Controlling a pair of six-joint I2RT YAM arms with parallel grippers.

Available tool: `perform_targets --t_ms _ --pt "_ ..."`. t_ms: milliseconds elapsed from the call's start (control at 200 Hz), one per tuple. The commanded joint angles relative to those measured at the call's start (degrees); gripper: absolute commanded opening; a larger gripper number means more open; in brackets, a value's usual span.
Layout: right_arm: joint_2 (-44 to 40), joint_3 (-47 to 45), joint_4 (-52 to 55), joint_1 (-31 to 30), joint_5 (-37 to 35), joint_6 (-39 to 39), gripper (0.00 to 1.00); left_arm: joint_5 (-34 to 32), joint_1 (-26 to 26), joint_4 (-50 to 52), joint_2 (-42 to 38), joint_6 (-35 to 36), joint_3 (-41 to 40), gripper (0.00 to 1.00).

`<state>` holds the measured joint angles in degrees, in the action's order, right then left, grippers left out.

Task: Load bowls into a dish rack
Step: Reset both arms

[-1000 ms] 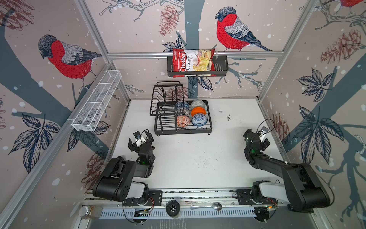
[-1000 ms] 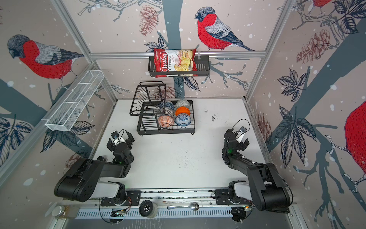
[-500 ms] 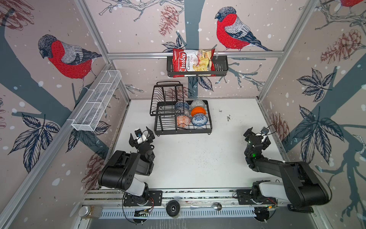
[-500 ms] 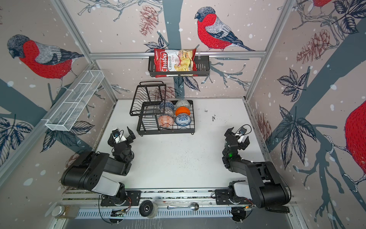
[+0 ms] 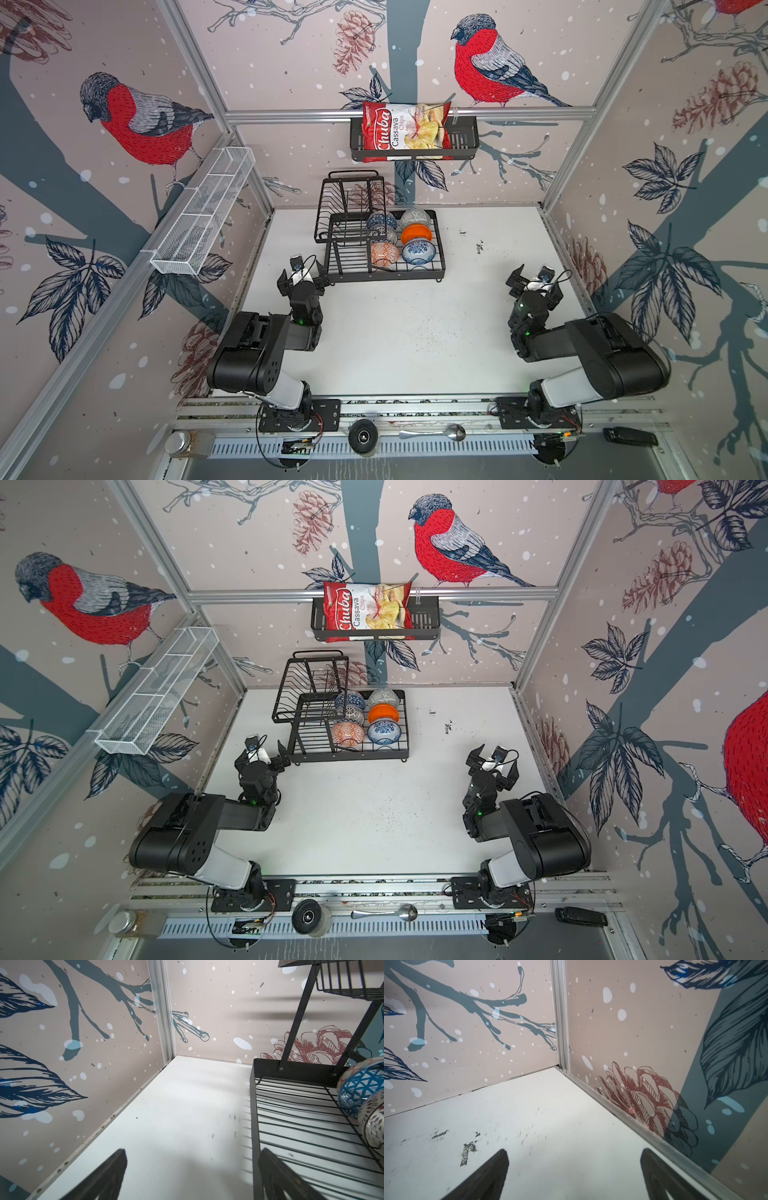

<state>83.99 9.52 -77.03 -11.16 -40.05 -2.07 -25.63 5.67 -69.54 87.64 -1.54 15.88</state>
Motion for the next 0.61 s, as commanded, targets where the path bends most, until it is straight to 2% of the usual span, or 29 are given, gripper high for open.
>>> perform_targets --t_ms 0,60,75,130,205,295,600 --pt "-1.5 -0.5 4.0 7.4 17.0 -5.6 0.99 0.4 -0.2 0.0 -0.1 -0.3 0.1 0.99" --pt "5.3 -2.2 -9.5 8.7 18.3 -4.6 1.0 0.4 -0.2 -0.1 -0.1 -0.2 0.0 0.99" --pt "4.7 -1.5 -7.6 8.3 18.0 -4.5 1.0 0.4 -0.2 -0.1 -0.1 -0.2 0.1 0.99" --pt "1.0 3.7 9.7 8.3 18.3 -6.2 1.0 0.4 -0.2 -0.1 -0.2 -0.2 -0.1 0.99" --pt "4.8 0.7 -3.2 6.7 16.3 -3.2 1.0 0.4 -0.3 -0.1 -0.3 -0.3 -0.2 0.99" --pt "1.9 2.9 6.6 6.8 15.9 -4.9 1.0 0.4 -0.2 -0.1 -0.3 -0.3 -0.2 0.99" --pt "2.2 2.8 5.6 7.0 16.4 -4.7 1.0 0.3 -0.1 -0.4 -0.2 -0.1 -0.2 0.99"
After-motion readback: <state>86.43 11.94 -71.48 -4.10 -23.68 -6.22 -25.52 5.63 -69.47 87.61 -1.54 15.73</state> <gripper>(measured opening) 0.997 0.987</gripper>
